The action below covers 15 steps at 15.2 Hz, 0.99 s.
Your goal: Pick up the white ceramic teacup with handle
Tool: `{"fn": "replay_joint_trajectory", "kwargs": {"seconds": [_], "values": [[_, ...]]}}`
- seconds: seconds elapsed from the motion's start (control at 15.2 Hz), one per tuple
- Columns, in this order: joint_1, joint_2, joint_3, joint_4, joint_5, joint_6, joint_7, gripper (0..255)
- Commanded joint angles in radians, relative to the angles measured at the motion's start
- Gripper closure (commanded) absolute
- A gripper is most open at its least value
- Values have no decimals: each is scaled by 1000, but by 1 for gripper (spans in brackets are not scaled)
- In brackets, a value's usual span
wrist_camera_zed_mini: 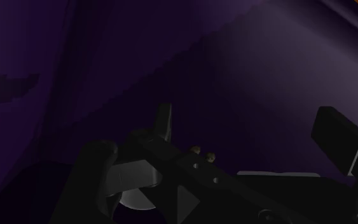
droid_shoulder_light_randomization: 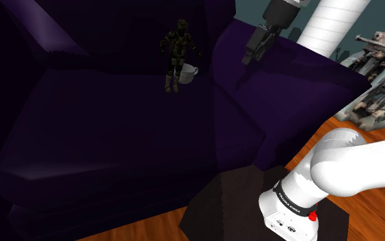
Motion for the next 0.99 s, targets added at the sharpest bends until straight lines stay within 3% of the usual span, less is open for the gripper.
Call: {"fn": "replay_joint_trajectory", "kwargs": {"seconds": [0.0, 0.92], "values": [[0, 0, 0, 0, 0, 0, 0, 0], [-27, 511, -101, 230, -11, 233, -137, 0]]}}
